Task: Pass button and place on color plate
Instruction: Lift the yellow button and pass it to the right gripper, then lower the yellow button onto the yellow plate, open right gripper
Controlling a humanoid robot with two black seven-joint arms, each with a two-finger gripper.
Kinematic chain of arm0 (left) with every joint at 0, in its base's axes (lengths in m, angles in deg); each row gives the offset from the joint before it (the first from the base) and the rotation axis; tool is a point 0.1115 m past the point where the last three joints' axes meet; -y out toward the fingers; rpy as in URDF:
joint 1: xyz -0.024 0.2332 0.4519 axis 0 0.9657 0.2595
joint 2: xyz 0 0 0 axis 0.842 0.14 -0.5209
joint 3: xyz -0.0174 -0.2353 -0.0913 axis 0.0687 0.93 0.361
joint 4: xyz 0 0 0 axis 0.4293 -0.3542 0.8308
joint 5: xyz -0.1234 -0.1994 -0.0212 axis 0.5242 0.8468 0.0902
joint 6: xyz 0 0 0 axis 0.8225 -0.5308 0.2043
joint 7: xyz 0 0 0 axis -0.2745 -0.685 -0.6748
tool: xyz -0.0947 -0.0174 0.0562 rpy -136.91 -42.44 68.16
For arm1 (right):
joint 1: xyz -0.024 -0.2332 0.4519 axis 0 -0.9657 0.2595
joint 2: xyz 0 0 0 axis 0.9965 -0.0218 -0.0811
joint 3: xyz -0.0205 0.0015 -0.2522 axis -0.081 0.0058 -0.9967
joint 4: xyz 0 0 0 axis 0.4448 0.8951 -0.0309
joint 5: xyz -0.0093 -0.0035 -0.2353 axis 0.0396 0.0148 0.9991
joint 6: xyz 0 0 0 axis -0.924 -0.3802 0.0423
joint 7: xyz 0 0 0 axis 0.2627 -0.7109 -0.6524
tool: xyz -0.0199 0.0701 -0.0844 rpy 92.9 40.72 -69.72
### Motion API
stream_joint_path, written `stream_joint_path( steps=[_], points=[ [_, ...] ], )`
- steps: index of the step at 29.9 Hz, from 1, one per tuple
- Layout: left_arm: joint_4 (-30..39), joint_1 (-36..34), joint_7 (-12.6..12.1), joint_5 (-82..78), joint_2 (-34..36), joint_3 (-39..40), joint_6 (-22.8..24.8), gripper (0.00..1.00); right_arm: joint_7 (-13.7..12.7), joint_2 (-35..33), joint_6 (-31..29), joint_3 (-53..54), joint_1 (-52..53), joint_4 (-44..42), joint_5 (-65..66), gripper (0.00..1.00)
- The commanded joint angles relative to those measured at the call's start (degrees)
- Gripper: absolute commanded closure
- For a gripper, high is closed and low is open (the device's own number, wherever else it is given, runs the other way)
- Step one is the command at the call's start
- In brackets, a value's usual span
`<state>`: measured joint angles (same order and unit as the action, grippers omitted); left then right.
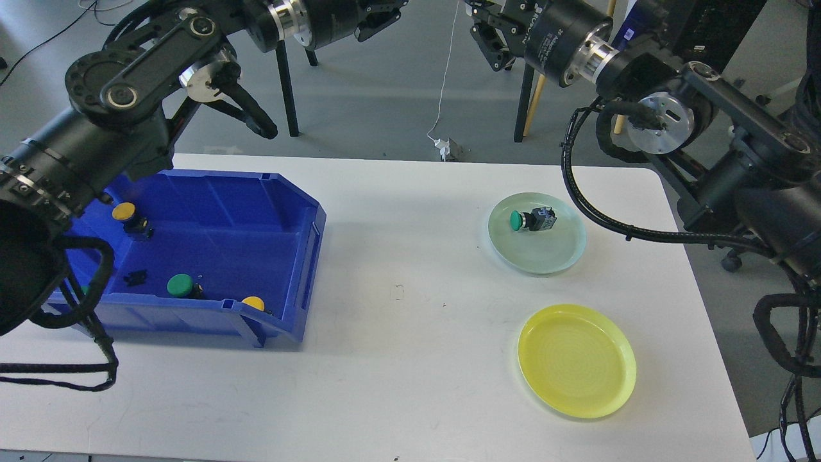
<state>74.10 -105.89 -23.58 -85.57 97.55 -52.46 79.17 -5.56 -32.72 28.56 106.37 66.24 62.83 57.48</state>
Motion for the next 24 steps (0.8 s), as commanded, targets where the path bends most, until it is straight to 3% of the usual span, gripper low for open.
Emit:
stream_joint_path(
  steps=[1, 9, 15, 19, 24],
  points=[
    [-0.88, 0.03, -0.14, -0.17, 0.07, -0.01, -0.39, 0.05, -0.01, -0.01, 0.00, 0.06, 0.27, -0.06, -0.03, 0.79],
    [-3.08, 0.82, -1.81, -1.05, 1.30, -1.14, 0.04, 0.01, -0.36, -2.20, 0.09, 0.41, 0.54, -1.20, -0.03, 0.79],
    [-2.91, 2.66, -1.03, -2.99, 7.88, -4.49, 0.22, 0.01, -1.76, -15.11, 0.00, -0.99, -4.10, 1.25, -0.29, 0.79],
    [-2.91, 2.41, 0.47, -2.99, 9.73, -4.31, 0.22, 0.01, -3.43, -23.02, -0.61, -3.71, -10.25, 8.53, -0.03, 0.79],
    [-2.56, -0.49, 0.56, -2.90, 10.53, -3.78, -0.31, 0.01, -3.61, -31.72, -1.05, -8.81, -18.87, 17.67, 0.85, 0.79]
  ],
)
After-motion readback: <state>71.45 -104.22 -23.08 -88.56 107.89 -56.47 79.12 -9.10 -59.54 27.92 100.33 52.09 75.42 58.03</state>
